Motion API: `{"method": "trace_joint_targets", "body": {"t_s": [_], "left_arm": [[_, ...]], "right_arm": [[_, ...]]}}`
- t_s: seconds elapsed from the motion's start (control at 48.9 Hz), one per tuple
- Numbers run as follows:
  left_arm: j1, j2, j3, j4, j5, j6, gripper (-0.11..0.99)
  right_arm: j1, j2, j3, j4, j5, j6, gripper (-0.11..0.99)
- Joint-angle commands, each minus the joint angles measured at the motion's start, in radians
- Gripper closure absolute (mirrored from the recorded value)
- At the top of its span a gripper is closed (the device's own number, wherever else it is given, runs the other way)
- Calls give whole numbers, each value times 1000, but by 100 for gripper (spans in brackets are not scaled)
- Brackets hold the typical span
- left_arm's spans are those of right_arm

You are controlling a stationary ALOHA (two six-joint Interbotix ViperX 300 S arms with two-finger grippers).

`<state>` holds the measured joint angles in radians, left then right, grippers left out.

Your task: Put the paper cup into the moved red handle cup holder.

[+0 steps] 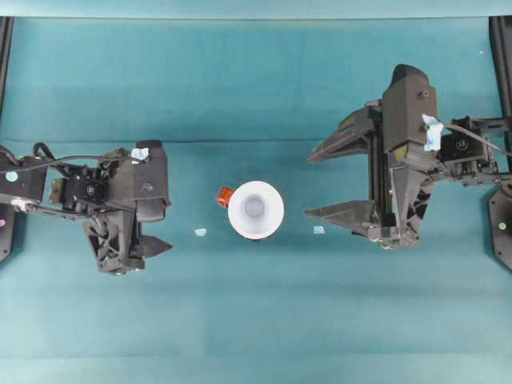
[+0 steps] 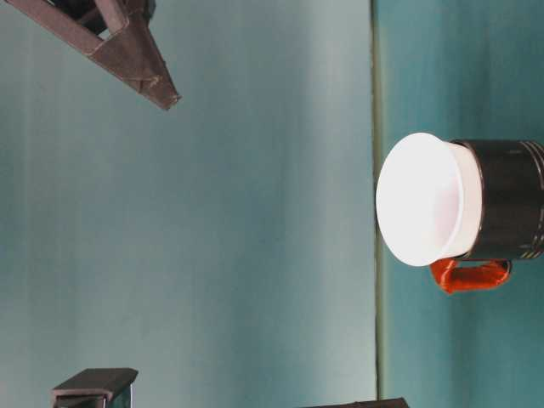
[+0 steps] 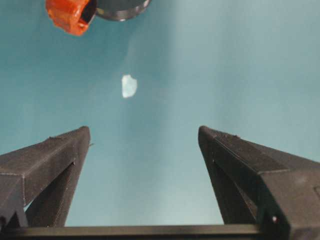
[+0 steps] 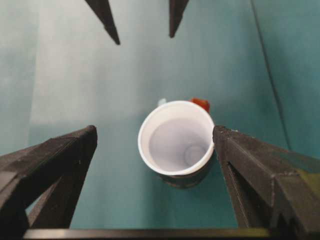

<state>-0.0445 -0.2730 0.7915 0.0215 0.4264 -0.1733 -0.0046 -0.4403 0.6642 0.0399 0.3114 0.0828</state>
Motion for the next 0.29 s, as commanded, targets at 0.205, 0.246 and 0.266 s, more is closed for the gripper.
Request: {"method": "trace_joint_targets", "body": {"t_s": [0.205, 0.246, 0.266], "left_arm": [[-3, -6, -8, 5, -8, 0, -8], [-3, -6, -8, 5, -8, 0, -8], [-3, -6, -8, 5, -8, 0, -8]], "right_arm": [[3, -5, -9, -2, -5, 6, 1], [3, -5, -9, 0, -5, 6, 1], [3, -5, -9, -2, -5, 6, 1]]}}
